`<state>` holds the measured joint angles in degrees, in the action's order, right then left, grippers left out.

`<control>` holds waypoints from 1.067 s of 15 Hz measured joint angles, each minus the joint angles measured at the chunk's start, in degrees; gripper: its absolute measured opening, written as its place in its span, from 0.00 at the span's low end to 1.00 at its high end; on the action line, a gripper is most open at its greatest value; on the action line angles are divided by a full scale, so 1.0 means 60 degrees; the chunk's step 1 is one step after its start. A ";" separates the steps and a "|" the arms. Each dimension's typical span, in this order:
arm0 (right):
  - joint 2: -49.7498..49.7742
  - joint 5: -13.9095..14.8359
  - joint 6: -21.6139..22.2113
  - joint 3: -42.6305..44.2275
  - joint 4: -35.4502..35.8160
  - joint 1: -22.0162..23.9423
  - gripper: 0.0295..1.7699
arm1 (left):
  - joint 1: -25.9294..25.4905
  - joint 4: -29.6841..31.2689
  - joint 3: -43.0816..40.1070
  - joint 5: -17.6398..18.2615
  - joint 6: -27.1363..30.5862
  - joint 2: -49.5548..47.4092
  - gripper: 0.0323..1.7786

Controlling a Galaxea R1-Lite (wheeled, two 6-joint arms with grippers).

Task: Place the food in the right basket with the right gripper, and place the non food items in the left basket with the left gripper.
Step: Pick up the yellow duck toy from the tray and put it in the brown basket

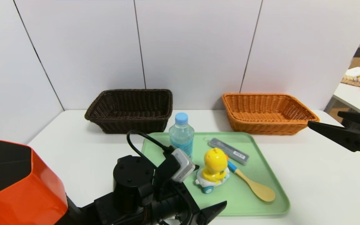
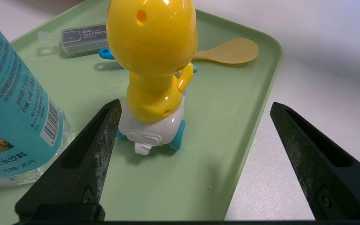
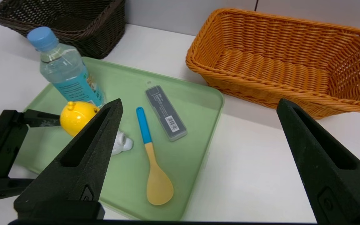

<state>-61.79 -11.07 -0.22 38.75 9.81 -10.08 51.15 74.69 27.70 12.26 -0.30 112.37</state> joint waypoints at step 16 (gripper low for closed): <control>0.0313 -0.0057 0.0037 -0.0291 -0.0039 0.0073 0.97 | -0.0223 0.0024 0.1315 0.0012 0.0010 0.1351 0.95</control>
<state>-59.92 -11.41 0.00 37.01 9.58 -9.64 49.81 74.84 35.58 12.34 -0.24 120.48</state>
